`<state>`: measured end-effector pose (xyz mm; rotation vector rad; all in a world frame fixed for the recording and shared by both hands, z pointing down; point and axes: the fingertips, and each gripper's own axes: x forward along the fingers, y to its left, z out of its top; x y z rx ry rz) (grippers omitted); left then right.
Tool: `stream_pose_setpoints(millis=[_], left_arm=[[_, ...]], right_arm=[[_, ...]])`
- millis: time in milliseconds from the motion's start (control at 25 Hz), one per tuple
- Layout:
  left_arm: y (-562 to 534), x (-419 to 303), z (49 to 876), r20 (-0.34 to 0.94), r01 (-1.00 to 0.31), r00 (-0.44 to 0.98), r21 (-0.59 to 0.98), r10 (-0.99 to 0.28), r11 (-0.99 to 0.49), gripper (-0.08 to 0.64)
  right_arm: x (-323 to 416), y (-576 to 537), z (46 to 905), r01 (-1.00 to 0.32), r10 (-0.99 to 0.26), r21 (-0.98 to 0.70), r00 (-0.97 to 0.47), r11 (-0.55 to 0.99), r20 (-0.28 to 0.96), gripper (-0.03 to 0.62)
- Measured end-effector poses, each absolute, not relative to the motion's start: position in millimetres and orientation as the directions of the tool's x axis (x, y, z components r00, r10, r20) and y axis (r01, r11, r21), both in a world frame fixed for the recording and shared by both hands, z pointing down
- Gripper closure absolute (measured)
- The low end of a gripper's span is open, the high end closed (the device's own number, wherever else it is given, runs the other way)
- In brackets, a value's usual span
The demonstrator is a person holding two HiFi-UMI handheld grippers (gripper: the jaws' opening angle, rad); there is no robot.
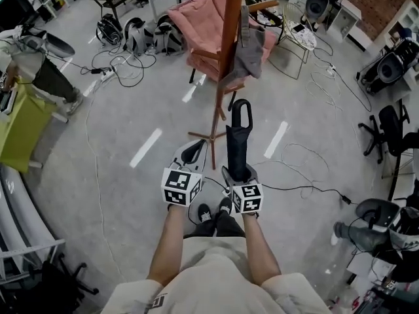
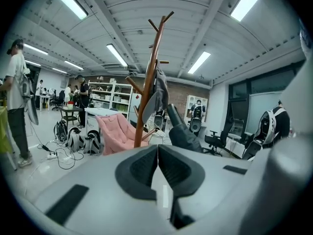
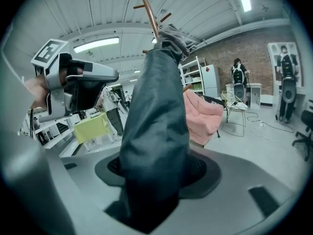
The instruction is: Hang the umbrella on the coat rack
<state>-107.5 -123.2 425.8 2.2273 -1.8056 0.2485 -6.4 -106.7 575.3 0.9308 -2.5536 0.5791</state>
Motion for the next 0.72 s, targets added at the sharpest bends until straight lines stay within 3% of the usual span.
stream_pose_setpoints(millis=[720], left_arm=[[-112.9, -112.5, 532.0, 0.402, -0.972, 0.226, 0.148, -0.887, -0.180, 0.552]], right_arm=[[-14.9, -91.6, 657.7, -0.674, -0.483, -0.285, -0.707, 0.682, 0.517, 0.331]])
